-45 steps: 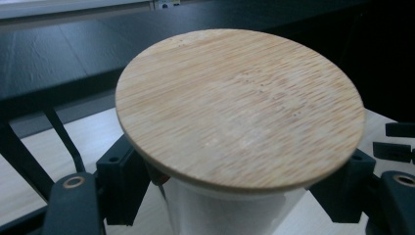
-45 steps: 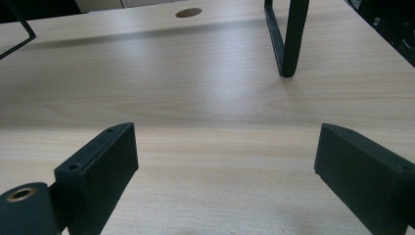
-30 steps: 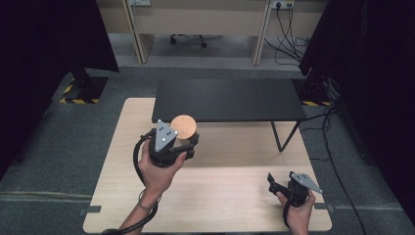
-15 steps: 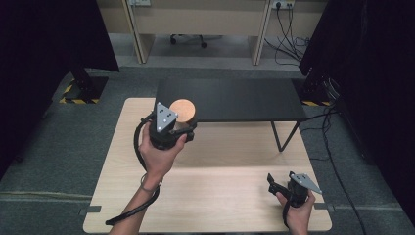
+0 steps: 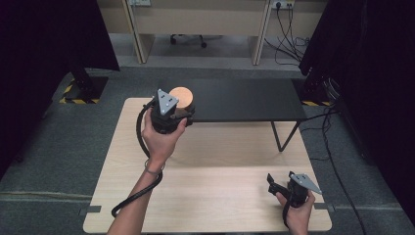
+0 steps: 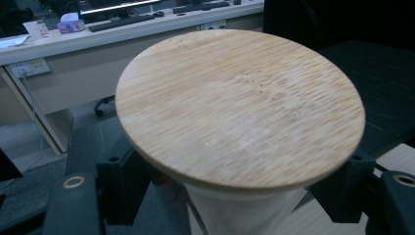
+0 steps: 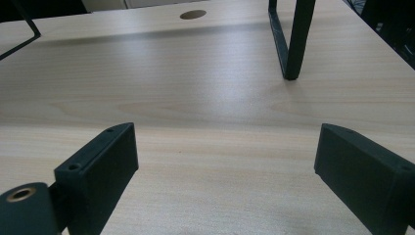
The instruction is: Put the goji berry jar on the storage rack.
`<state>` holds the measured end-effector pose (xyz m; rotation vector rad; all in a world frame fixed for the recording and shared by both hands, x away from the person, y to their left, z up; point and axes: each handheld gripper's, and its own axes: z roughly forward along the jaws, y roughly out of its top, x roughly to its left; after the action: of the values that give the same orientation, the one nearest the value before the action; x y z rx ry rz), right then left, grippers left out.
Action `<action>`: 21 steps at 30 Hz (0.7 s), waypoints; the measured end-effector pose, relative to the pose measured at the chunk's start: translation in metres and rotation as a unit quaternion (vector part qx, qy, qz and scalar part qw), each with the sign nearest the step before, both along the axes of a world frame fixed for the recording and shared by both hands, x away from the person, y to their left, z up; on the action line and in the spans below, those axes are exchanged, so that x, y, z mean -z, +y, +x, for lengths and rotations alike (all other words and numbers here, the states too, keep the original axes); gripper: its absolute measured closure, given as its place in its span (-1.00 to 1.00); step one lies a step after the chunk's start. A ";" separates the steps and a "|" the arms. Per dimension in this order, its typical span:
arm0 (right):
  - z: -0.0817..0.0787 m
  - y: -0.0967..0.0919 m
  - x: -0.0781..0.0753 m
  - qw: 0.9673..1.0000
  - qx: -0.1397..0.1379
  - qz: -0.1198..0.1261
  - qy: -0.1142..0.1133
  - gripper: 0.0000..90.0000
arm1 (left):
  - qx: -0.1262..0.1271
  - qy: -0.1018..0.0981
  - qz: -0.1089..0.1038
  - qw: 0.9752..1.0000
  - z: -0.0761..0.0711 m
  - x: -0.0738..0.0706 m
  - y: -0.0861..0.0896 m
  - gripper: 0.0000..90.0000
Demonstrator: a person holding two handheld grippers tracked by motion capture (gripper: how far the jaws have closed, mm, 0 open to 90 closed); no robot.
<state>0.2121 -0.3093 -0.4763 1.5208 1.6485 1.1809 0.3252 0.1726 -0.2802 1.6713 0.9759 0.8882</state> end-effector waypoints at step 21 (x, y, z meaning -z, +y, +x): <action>0.000 0.001 0.000 1.000 -0.002 -0.002 0.000 -0.80 | -0.011 0.062 -0.035 0.997 0.050 0.002 -0.004 -0.44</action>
<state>0.2123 -0.3087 -0.4761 1.5151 1.6540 1.1786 0.3750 0.1683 -0.2822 1.6746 1.0981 0.7634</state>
